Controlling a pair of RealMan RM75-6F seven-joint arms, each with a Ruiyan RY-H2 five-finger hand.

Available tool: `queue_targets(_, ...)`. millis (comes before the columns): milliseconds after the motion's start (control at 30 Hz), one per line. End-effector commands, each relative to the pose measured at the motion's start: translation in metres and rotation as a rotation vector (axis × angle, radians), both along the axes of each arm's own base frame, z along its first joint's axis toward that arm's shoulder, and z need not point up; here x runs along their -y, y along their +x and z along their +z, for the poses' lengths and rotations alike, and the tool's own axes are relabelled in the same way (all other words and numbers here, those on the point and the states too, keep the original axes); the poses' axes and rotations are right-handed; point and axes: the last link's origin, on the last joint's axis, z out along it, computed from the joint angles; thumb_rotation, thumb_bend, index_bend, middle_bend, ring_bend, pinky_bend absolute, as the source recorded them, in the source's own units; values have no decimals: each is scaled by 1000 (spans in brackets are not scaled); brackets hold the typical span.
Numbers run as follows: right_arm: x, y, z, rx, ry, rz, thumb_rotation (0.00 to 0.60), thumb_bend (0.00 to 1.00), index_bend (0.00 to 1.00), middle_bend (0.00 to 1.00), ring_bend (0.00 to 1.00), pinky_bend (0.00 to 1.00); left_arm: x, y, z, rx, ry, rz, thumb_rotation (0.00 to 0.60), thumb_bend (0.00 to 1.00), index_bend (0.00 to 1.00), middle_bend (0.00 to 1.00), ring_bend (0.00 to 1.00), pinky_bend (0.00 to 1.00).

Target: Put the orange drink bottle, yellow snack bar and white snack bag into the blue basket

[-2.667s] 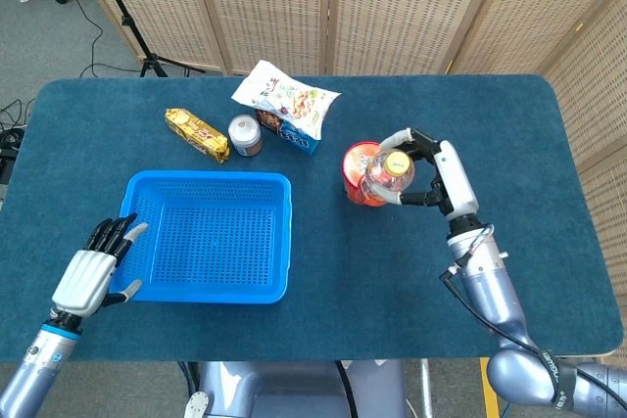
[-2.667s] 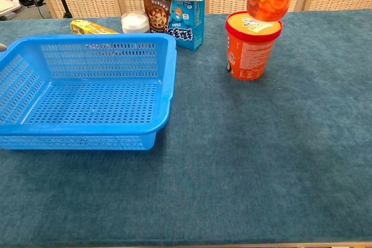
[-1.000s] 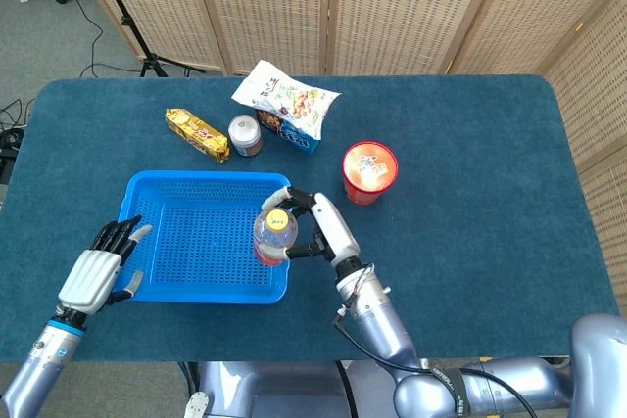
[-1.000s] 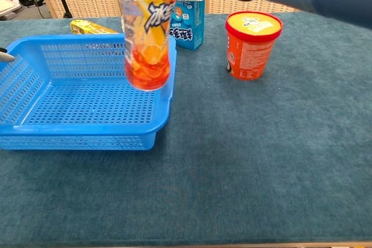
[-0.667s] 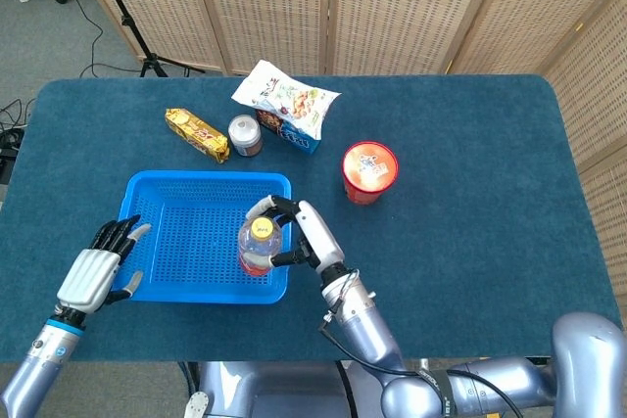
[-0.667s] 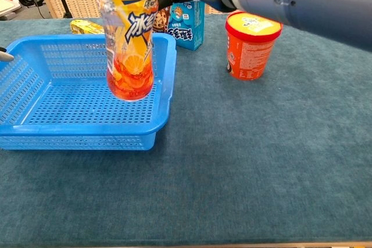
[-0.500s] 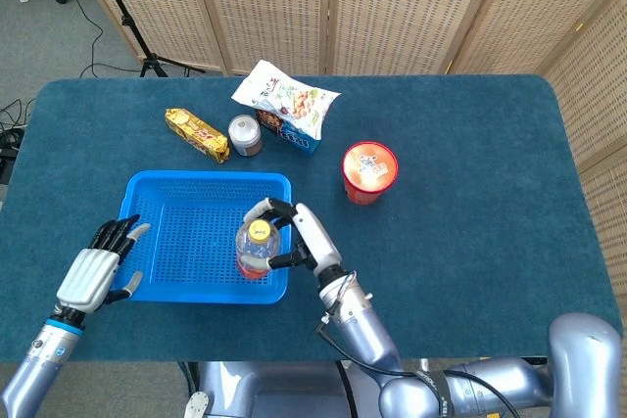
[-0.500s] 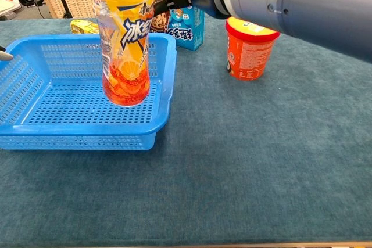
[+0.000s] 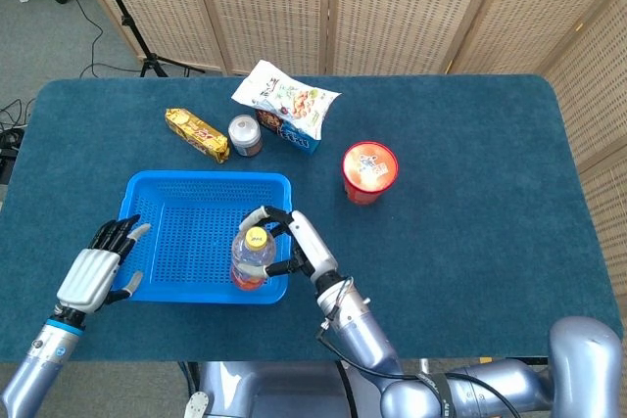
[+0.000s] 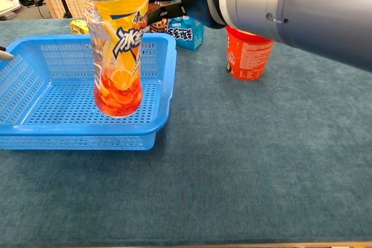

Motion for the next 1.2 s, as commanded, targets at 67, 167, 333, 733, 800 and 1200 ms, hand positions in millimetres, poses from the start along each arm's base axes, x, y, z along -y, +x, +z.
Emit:
queue_targets(67, -1, -1, -2, 0, 9, 0, 600, 193, 429, 250, 239, 525, 0, 0, 0, 1, 1, 0, 600, 243, 76, 0, 0, 0)
queue_targets(167, -2, 0, -3, -5, 15, 7, 600, 183, 402, 223, 203, 525, 0, 0, 0, 1, 1, 0, 600, 244, 76, 0, 0, 0)
queue_targets(333, -3, 0, -4, -3, 21, 12, 600, 177, 344, 170, 135, 492, 0, 0, 0, 2, -2, 0, 600, 244, 76, 0, 0, 0)
queue_targets(733, -5, 3, -8, -9, 28, 35, 600, 156, 228, 23, 1, 360, 0, 0, 0, 3, -2, 1, 600, 244, 76, 0, 0, 0)
queue_targets(800, -5, 3, -8, -11, 31, 44, 600, 156, 190, 1, 0, 318, 0, 0, 1, 4, -2, 2, 600, 244, 76, 0, 0, 0)
queue_targets(1200, -4, 2, -7, -27, 0, 49, 600, 131, 106, 0, 0, 185, -1, 0, 2, 7, 3, 5, 600, 244, 76, 0, 0, 0)
